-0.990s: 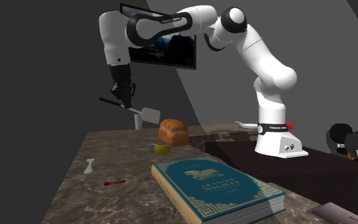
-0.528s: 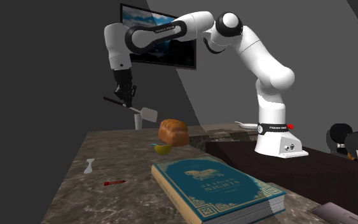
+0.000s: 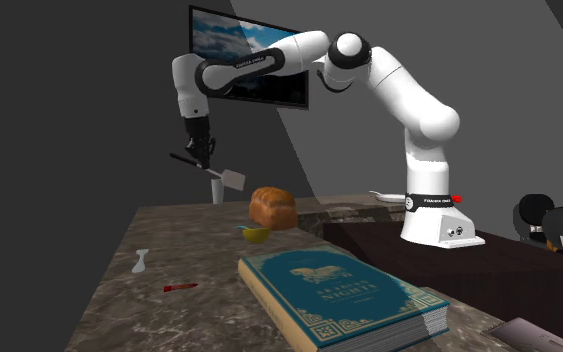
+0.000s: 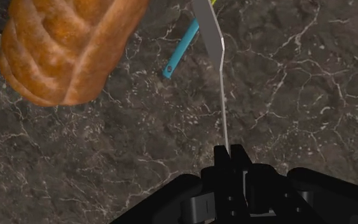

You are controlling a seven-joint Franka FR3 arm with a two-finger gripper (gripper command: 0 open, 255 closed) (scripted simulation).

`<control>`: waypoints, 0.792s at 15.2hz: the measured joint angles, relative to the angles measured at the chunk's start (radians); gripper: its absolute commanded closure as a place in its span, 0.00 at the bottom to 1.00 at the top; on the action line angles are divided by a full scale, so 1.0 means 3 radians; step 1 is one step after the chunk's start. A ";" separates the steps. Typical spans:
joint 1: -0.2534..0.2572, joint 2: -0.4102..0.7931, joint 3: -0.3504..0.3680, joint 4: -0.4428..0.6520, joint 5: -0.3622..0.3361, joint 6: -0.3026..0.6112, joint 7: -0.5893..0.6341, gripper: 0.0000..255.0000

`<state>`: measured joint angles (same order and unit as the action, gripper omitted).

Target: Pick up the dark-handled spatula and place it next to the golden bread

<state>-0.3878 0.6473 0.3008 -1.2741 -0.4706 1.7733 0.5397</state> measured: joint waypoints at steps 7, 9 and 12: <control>-0.0183 0.0480 -0.0131 0.0786 -0.0033 -0.0159 -0.0481 1.00; -0.0223 0.0702 -0.0176 0.1173 -0.0039 -0.0269 -0.0661 1.00; -0.0232 0.0863 -0.0202 0.1413 -0.0045 -0.0320 -0.0749 1.00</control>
<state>-0.4573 0.9063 0.2401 -0.8501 -0.4841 1.6774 0.3151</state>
